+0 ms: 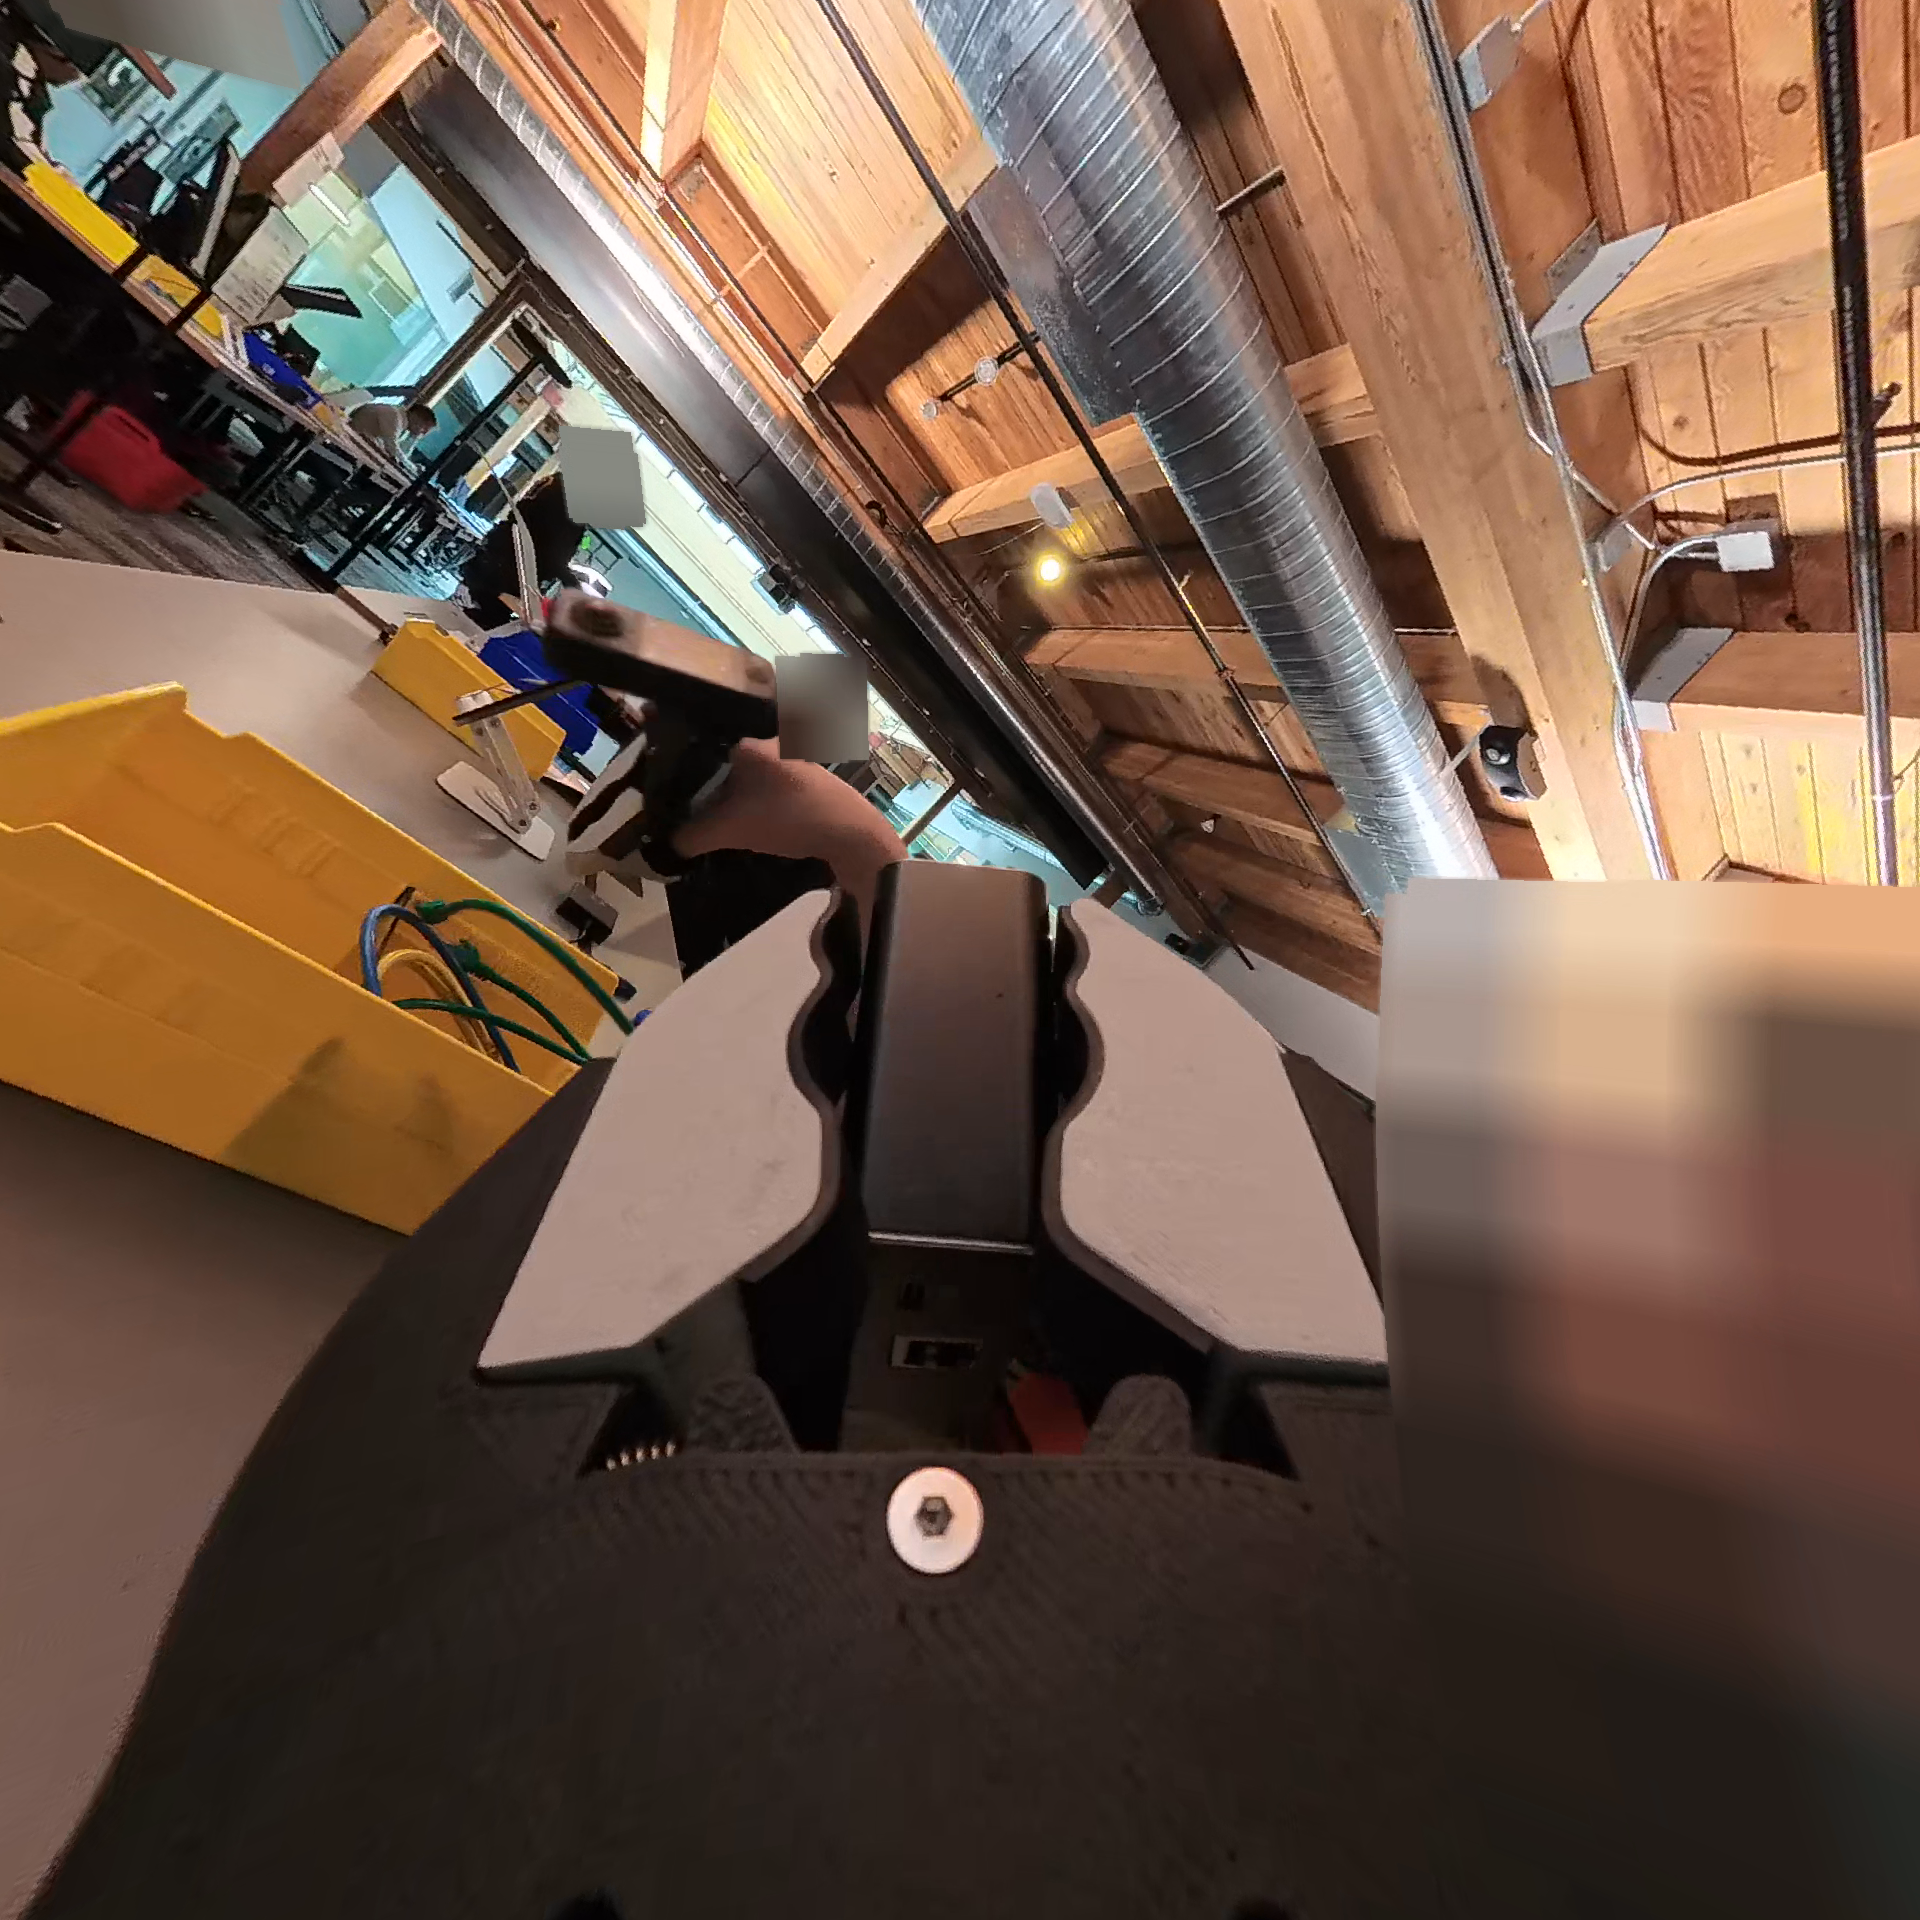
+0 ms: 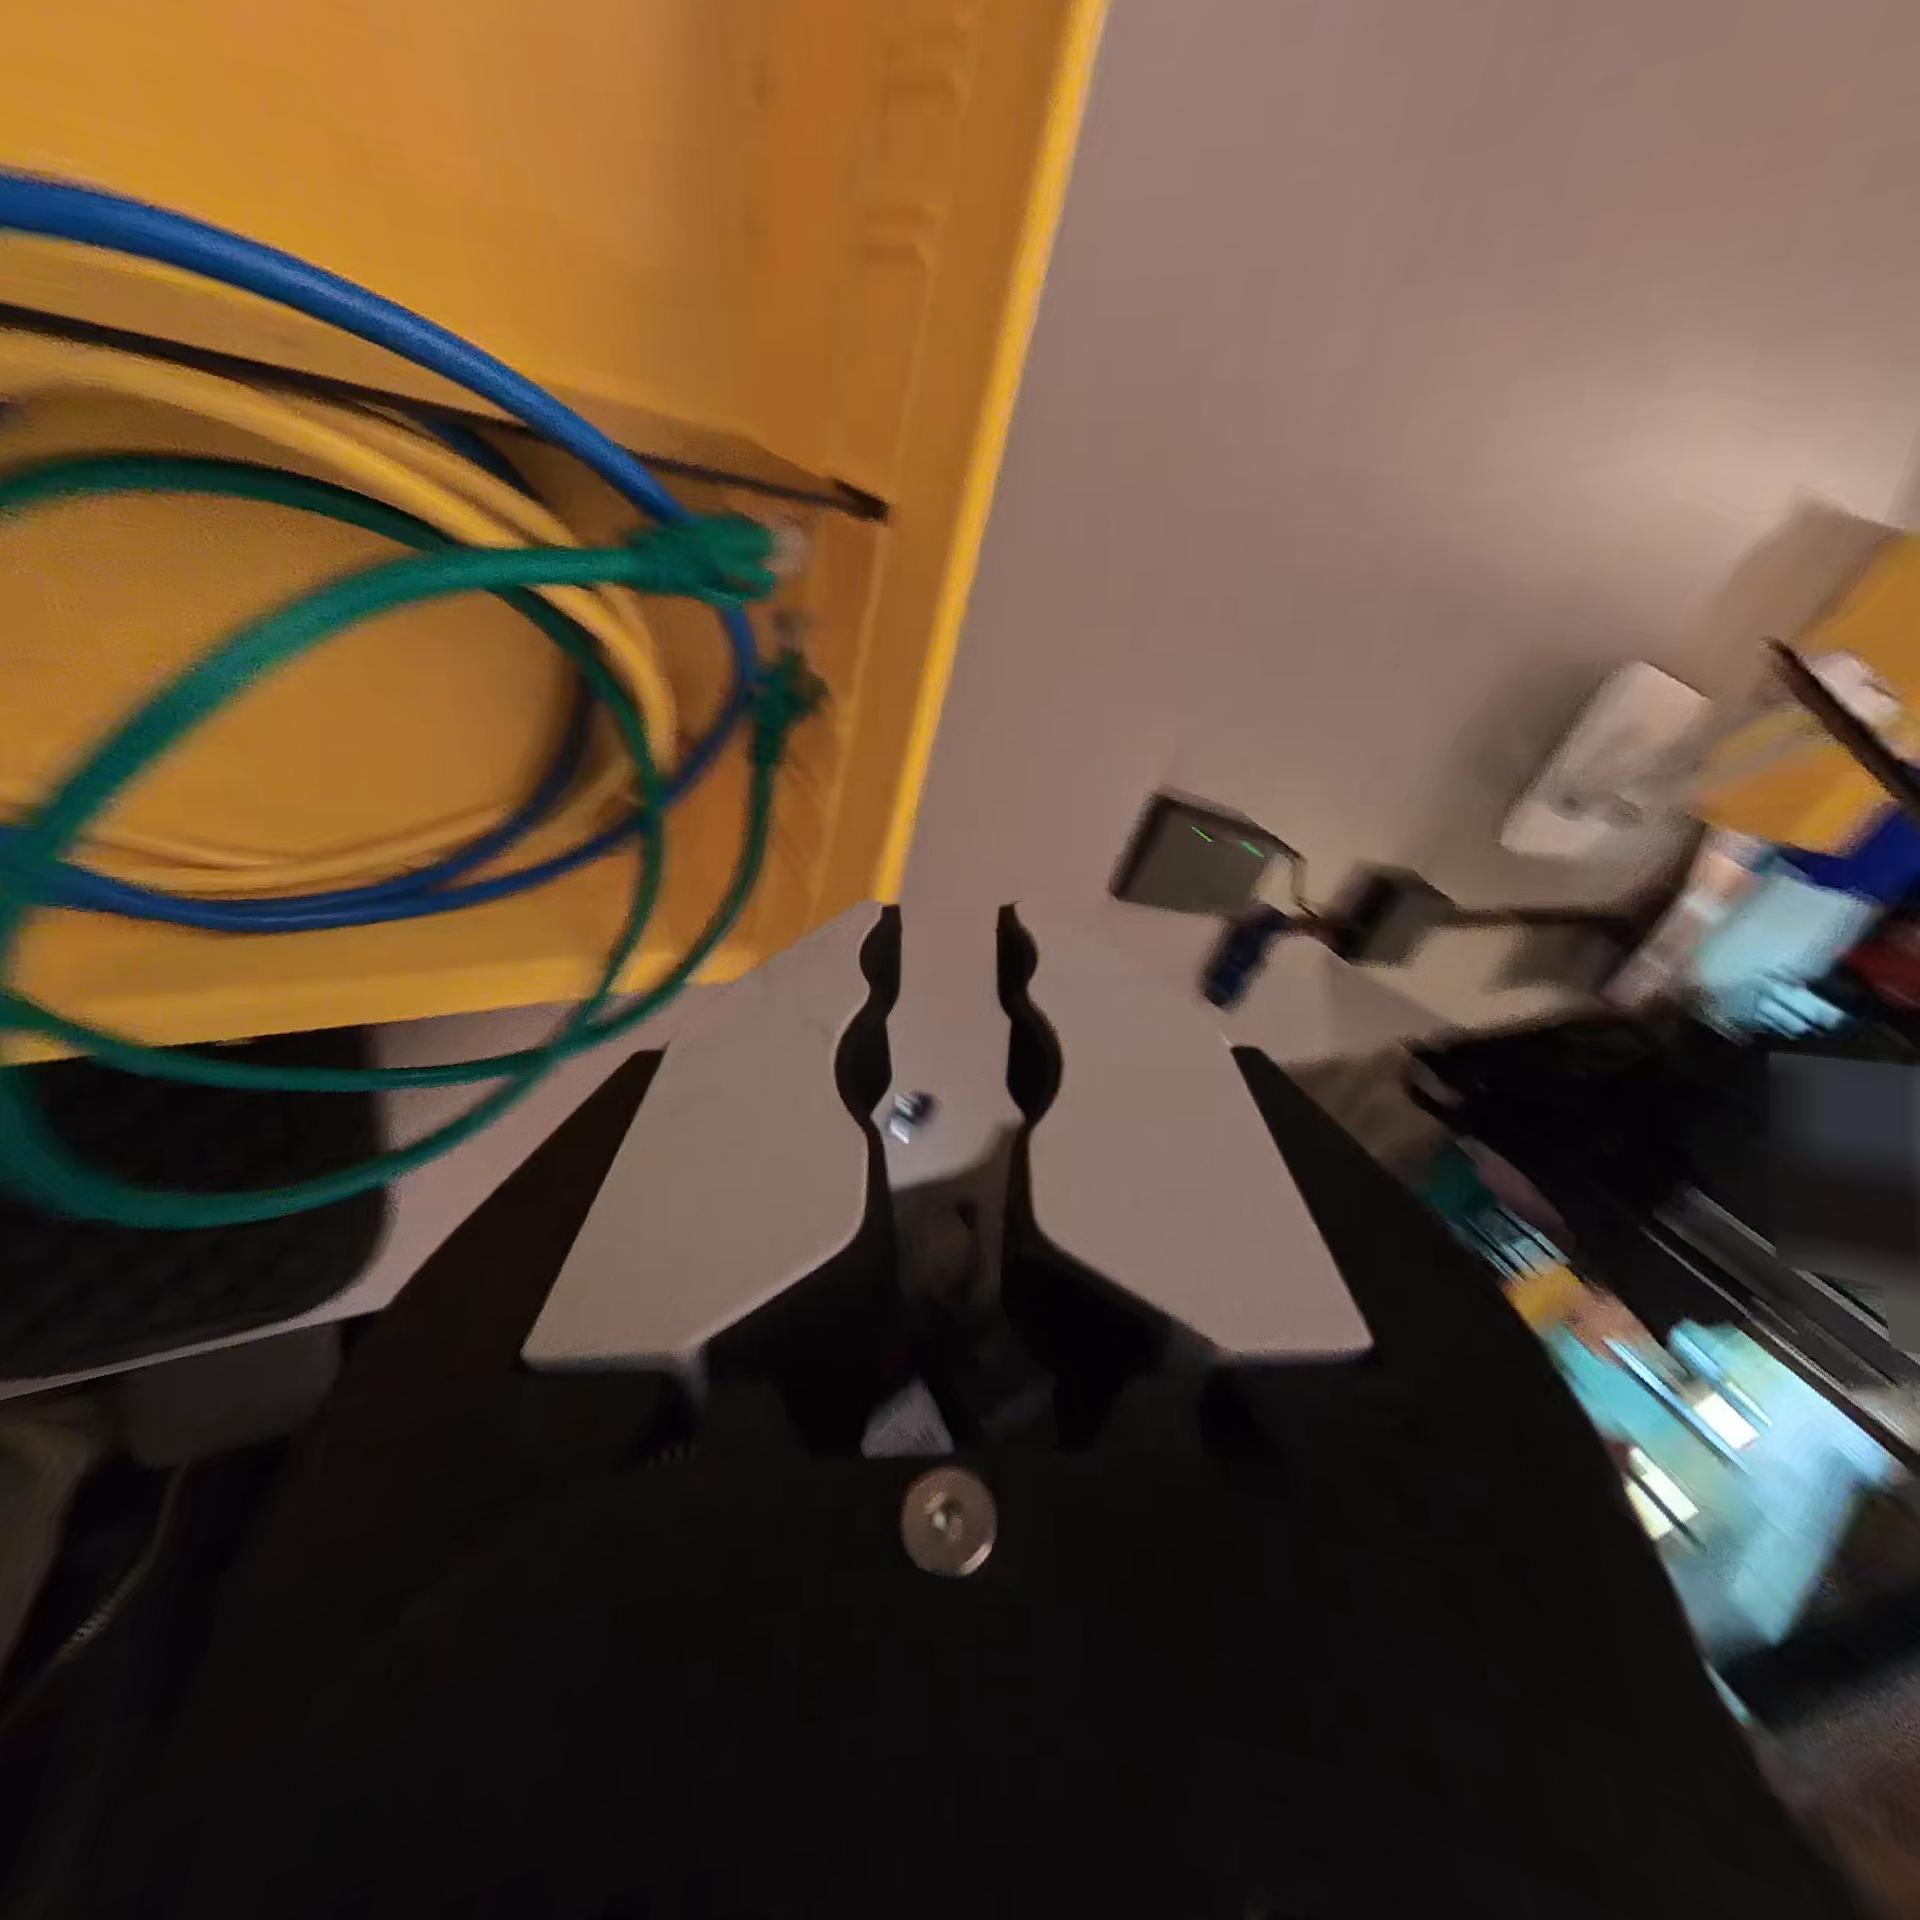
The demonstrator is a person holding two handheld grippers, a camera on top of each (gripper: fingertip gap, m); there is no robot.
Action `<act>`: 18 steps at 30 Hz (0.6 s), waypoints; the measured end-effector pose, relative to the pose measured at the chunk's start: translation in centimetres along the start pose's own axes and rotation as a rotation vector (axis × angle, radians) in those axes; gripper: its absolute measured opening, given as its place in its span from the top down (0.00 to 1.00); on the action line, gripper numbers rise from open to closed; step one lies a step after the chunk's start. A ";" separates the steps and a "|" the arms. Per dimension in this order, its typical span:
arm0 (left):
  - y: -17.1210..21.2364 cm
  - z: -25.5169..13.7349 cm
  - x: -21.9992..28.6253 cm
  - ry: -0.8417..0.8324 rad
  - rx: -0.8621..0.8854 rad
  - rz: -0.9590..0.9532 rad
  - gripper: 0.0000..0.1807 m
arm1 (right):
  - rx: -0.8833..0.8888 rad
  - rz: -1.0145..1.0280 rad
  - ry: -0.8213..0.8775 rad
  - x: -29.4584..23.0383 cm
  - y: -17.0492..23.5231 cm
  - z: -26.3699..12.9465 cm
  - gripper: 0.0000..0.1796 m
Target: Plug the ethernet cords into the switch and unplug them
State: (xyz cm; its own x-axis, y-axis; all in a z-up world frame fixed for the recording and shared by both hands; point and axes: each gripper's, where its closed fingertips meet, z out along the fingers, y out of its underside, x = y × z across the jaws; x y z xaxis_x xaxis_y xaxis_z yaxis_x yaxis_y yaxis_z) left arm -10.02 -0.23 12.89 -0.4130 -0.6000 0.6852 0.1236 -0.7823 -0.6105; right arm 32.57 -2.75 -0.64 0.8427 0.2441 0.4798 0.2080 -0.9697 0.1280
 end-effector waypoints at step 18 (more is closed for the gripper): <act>0.0 0.0 1.3 0.040 -0.006 0.001 0.81 | 0.597 -0.237 -0.570 -16.1 -1.0 -0.7 1.00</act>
State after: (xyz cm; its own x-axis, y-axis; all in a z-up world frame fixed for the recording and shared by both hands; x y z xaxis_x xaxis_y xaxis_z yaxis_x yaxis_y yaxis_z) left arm -10.53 -1.03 13.81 -0.4484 -0.5935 0.6683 0.1184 -0.7806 -0.6138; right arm 18.48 -5.70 -7.86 0.8316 0.5545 -0.0318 0.5017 -0.7744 -0.3855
